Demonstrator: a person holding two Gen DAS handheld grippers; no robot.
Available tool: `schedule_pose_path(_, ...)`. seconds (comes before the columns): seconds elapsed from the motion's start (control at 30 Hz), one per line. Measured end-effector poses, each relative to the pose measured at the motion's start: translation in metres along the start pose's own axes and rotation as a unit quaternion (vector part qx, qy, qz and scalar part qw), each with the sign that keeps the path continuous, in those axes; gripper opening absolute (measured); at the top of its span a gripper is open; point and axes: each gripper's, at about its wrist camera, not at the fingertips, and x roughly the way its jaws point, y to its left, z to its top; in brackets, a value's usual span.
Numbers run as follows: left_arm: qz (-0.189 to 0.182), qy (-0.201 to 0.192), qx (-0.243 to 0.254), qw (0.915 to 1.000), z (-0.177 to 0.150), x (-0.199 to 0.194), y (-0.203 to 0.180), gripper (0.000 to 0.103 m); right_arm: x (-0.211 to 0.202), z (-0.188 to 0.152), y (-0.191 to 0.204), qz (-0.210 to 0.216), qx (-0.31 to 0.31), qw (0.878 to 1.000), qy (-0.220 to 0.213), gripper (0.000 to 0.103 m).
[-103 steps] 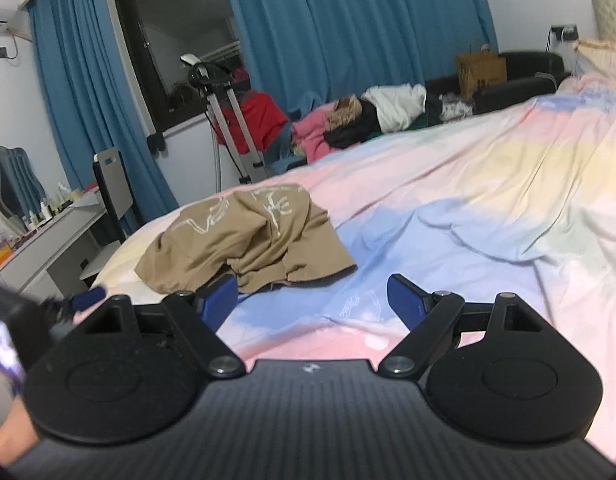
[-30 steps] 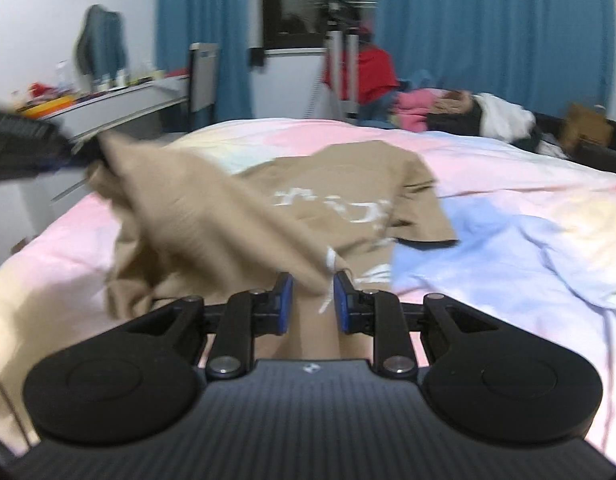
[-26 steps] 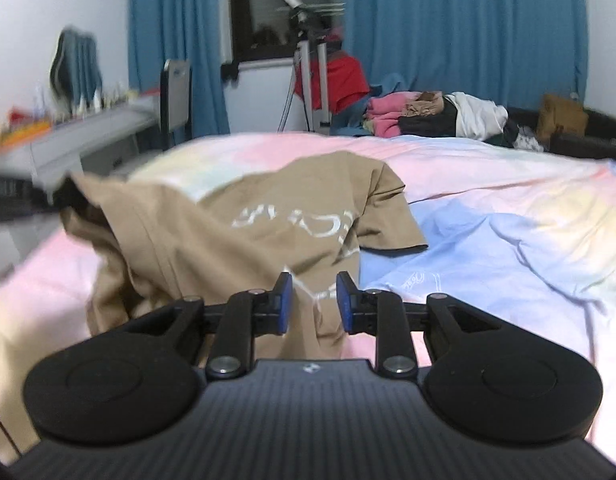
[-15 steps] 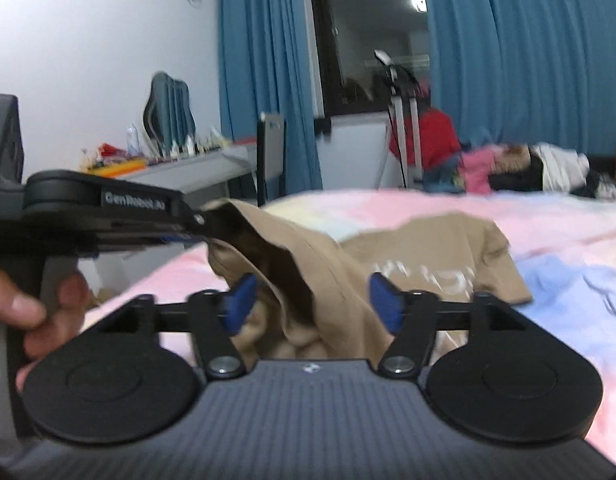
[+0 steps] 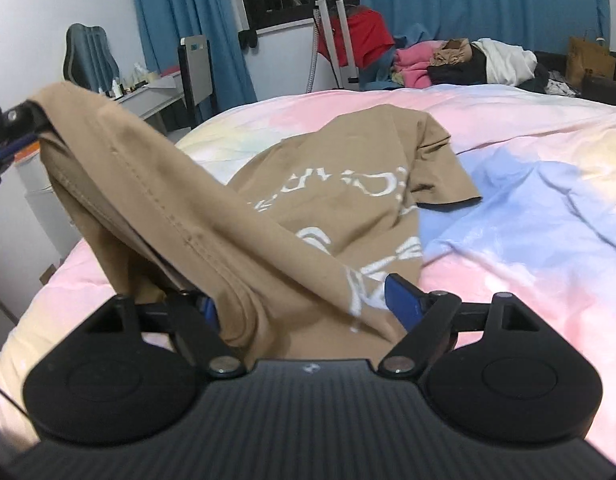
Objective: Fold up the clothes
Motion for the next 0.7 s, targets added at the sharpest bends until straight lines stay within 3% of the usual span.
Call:
schedule_pose_path(0.2,-0.027,-0.035,0.019,0.9988,-0.002,-0.012,-0.017,0.008,-0.044,0.014,-0.007,-0.062,-0.04,0.993,-0.089,0.081)
schedule_pose_path(0.33,-0.062,-0.053,0.003,0.9967,-0.001,-0.021,-0.022,0.008,-0.048,0.015,-0.007,-0.085,-0.067,0.985,-0.134,0.081)
schedule_pose_path(0.43,-0.067,-0.06,0.001,0.996,-0.001,-0.024,-0.024,0.008,-0.021,0.002,-0.002,-0.072,-0.078,0.991,-0.083,0.081)
schedule_pose_path(0.6,-0.049,-0.056,-0.008,0.9972,-0.004,-0.023,-0.018,0.008,0.043,-0.022,-0.003,-0.016,-0.032,0.997,0.072,0.081)
schedule_pose_path(0.7,-0.029,-0.06,-0.02,0.9976,-0.002,-0.025,-0.009,0.008,0.045,-0.023,-0.002,-0.018,-0.043,0.995,0.085,0.081)
